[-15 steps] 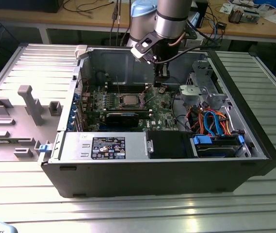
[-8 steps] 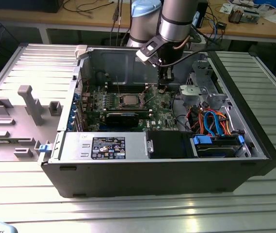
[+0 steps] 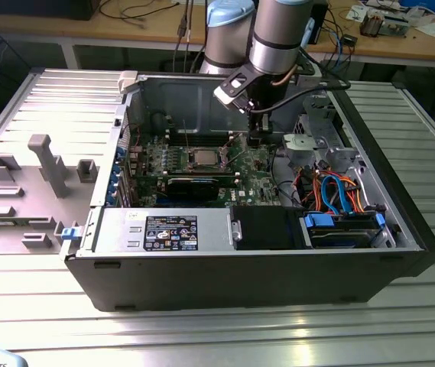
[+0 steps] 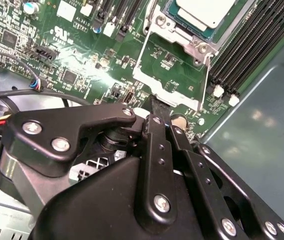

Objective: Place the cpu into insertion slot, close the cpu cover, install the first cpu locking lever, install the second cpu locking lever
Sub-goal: 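Close the cpu cover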

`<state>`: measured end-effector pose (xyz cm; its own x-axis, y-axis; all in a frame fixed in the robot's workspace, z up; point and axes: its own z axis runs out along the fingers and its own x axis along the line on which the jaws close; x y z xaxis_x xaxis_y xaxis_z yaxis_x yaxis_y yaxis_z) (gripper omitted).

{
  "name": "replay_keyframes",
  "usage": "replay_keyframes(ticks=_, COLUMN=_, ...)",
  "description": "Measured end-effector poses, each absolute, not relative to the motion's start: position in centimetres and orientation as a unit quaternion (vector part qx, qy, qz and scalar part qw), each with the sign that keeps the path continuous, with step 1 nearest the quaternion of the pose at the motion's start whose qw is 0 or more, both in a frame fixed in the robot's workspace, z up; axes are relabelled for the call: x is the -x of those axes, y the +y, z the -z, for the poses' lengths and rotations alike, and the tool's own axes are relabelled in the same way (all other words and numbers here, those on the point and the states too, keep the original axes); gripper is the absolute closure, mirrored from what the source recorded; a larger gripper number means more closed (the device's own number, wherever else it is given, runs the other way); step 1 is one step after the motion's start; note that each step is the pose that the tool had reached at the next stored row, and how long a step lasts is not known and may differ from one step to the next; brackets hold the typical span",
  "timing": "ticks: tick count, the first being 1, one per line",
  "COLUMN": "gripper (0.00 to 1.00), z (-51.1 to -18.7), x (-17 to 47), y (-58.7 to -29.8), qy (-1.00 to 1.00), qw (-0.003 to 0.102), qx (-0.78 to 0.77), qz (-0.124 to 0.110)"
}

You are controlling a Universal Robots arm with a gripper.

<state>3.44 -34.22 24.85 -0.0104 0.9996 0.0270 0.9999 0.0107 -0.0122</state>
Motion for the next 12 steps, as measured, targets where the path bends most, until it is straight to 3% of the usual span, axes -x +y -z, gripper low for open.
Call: replay_keyframes(ticks=12, gripper=0.89, z=-24.84, x=-2.84, y=-34.22, qy=-0.711, qw=0.014, qx=0.703, qz=0.005)
